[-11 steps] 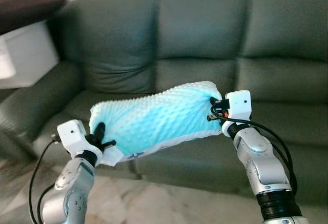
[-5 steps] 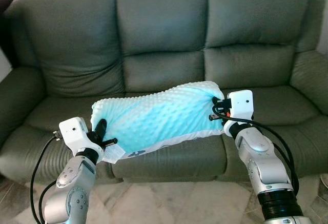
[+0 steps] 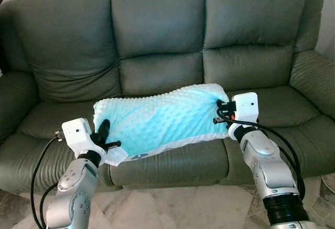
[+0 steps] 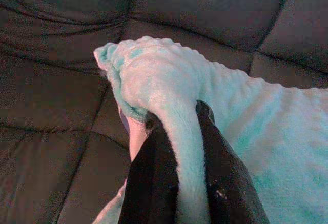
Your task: Move the pillow to the sofa
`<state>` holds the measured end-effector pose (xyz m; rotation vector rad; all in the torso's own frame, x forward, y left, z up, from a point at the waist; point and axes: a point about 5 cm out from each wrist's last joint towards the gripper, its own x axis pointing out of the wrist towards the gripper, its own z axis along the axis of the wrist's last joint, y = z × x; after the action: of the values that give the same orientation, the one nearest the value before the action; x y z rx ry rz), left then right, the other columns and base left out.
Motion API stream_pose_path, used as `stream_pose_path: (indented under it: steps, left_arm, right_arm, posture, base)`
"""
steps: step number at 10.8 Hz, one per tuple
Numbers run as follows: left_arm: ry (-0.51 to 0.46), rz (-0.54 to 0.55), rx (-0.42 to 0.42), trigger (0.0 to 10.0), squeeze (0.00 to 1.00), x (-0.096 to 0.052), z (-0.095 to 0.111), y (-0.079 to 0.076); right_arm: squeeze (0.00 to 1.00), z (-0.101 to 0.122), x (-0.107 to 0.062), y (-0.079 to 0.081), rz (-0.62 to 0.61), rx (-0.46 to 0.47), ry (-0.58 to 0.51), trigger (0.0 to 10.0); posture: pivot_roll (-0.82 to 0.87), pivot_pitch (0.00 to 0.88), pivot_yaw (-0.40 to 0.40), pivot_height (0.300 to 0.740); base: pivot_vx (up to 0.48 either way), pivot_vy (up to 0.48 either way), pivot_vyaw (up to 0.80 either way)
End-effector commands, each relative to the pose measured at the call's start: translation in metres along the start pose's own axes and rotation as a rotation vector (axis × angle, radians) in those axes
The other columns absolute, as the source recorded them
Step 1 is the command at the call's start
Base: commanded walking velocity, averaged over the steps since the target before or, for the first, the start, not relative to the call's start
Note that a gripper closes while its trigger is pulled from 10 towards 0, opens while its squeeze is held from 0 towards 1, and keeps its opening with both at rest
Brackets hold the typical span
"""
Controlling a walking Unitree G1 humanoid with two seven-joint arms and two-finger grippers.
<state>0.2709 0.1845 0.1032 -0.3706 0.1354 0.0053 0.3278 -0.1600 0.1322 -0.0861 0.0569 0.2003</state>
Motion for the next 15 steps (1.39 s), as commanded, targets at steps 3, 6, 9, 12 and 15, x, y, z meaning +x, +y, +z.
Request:
stream_pose_path:
  steps: [3, 6, 9, 12, 15]
  left_arm:
    - [-0.002, -0.026, -0.026, 10.0, 0.00, -0.004, -0.003, -0.003]
    - [-0.001, -0.055, -0.049, 10.0, 0.00, -0.005, -0.005, -0.007]
    - [0.004, -0.073, -0.052, 10.0, 0.00, -0.005, -0.005, -0.009]
    - [0.026, -0.082, -0.051, 10.0, 0.00, -0.006, -0.009, -0.010]
    - [0.031, -0.086, -0.052, 10.0, 0.00, -0.007, -0.011, -0.011]
  right_arm:
    - [0.00, 0.006, 0.003, 0.002, 0.014, -0.012, -0.014, 10.0]
    - [0.00, 0.006, 0.003, 0.003, 0.022, -0.020, -0.017, 10.0]
    - [0.00, 0.005, 0.003, 0.002, 0.021, -0.025, -0.013, 10.0]
    - [0.00, 0.005, 0.002, 0.002, 0.024, -0.028, -0.009, 10.0]
    - [0.00, 0.004, 0.002, 0.003, 0.025, -0.030, -0.002, 10.0]
  posture:
    - [-0.25, 0.000, 0.068, 0.740]
    - [-0.25, 0.000, 0.066, 0.740]
    - [-0.25, 0.000, 0.068, 0.740]
    - [-0.25, 0.000, 0.067, 0.740]
    - [-0.25, 0.000, 0.067, 0.740]
  base:
    - [0.000, 0.000, -0.80]
    - [0.110, 0.000, 0.00]
    - [0.304, 0.000, 0.00]
    - [0.255, 0.000, 0.00]
    - [0.257, 0.000, -0.49]
